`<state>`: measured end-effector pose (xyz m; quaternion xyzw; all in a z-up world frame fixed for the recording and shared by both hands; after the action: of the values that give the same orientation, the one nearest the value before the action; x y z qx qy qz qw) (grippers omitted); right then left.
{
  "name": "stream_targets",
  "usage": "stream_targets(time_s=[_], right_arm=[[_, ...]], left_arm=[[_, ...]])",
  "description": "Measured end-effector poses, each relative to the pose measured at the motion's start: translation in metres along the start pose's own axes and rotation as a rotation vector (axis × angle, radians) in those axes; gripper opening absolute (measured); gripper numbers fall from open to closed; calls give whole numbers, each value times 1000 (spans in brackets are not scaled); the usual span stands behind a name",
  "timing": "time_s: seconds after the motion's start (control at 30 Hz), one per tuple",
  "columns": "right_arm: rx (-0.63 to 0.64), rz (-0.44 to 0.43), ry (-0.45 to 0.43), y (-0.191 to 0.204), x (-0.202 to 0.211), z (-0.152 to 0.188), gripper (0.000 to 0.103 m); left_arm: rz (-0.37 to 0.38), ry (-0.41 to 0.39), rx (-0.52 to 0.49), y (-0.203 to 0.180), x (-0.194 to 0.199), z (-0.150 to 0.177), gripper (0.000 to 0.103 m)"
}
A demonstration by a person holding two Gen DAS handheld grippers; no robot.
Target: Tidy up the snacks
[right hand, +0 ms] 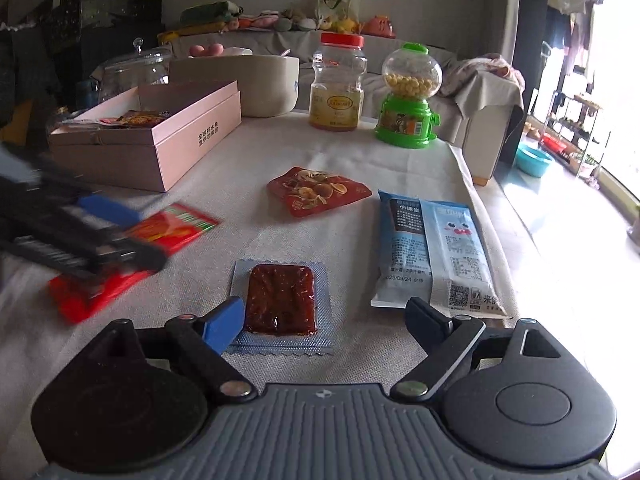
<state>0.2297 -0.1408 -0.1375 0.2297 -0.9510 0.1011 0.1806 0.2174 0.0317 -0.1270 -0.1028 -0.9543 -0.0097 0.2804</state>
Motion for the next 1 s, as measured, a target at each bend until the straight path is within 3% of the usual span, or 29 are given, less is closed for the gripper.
stream_targets(time_s=[0.1,0.2,0.33,0.43,0.53,0.63,0.73,0.87,1.0], right_arm=[[59,10,-4,3,0,-7,88],[86,27,-32,0,-6,-26,89],[3,-89,-11,-8,-48,-59,90],[-58,-87,74,-16,-99,-70,90],[-17,-38,97,-19,-137,-71,90],[-75,-104,155,-20,-155,-67,90],[-107,-194,178,-8,-143,-64,79],[18,-318,175,31,-103,-54,79],[45,-471,198,58,-55,-38,80]], left_arm=[[-5,2,36,7,24,14,62],[-66,-28,89,24,40,24,62],[-75,-88,237,40,47,27,62],[-87,-74,230,38,45,24,62],[-81,-54,217,34,46,25,62],[-81,-60,189,30,47,29,62],[-76,-82,185,29,50,33,62],[-77,-99,167,27,51,34,62],[-78,-108,167,27,52,35,62]])
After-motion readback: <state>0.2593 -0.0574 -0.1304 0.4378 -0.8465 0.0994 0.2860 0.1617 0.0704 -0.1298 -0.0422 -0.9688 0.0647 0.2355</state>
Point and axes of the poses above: each gripper's, at about its wrist camera, not at the fingertips, and x roughly against the way its jaws point, y to its left, z to its underside, the point moved 6 cm from there along -x, roughly the way its jaws point, and after that the axes turned 15 degrees about -y, right-handed, at the moved point
